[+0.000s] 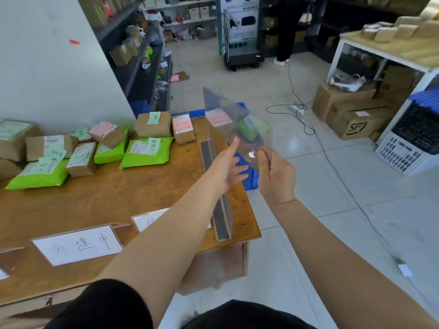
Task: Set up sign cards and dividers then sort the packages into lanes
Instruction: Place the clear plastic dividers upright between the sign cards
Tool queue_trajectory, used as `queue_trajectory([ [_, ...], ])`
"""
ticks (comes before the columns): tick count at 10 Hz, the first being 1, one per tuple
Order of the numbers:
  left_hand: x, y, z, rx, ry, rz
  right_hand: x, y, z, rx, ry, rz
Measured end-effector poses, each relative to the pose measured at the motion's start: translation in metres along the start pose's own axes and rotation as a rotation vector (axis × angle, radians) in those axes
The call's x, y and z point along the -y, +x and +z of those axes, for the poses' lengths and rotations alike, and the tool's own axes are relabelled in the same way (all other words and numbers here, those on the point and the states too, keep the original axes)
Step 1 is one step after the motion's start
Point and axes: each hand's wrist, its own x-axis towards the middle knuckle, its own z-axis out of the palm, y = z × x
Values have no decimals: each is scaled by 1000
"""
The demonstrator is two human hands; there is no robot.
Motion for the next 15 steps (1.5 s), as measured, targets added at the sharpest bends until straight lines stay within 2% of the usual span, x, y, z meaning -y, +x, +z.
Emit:
queue_trajectory([
  [1, -26, -8, 3, 101, -339, 18, 18, -6, 2, -51, 8, -170],
  [2, -46, -11, -7, 3, -400, 25, 28, -5, 11, -2, -57, -359],
  [3, -49, -21, -27, -119, -403, 93, 35, -6, 24, 65, 2, -514],
  [4, -46, -32, -55, -146, -500, 114, 44, -13, 38, 137, 42, -646],
  [6, -65, -62, -118, -271, -407, 244, 62, -28, 81, 287, 60, -851],
  [7, -68, -78, -151, -267, -322, 243, 75, -40, 99, 526, 235, -805],
  [8, -68, -91, -186, -262, -281, 223, 100, -39, 121, 506, 331, -509],
  [9, -66, -97, -217, -213, -303, 208, 148, -27, 146, 520, 401, 58],
  [10, -60, -101, -247, -180, -313, 262, 204, -22, 170, 647, 444, 170],
  [11, -64, -95, -288, -388, -450, 396, 246, -30, 198, 900, 490, 185],
  [12, -45, -108, -330, -135, -774, 544, 259, -47, 228, 999, 415, 122],
  [13, -38, -99, -359, -186, -226, 349, 271, -68, 247, 973, 467, 221],
  [14, -34, -94, -389, -83, -261, 305, 285, -85, 261, 939, 511, 299],
  [15, -29, -87, -406, -42, -118, 263, 293, -96, 269, 925, 544, 374],
])
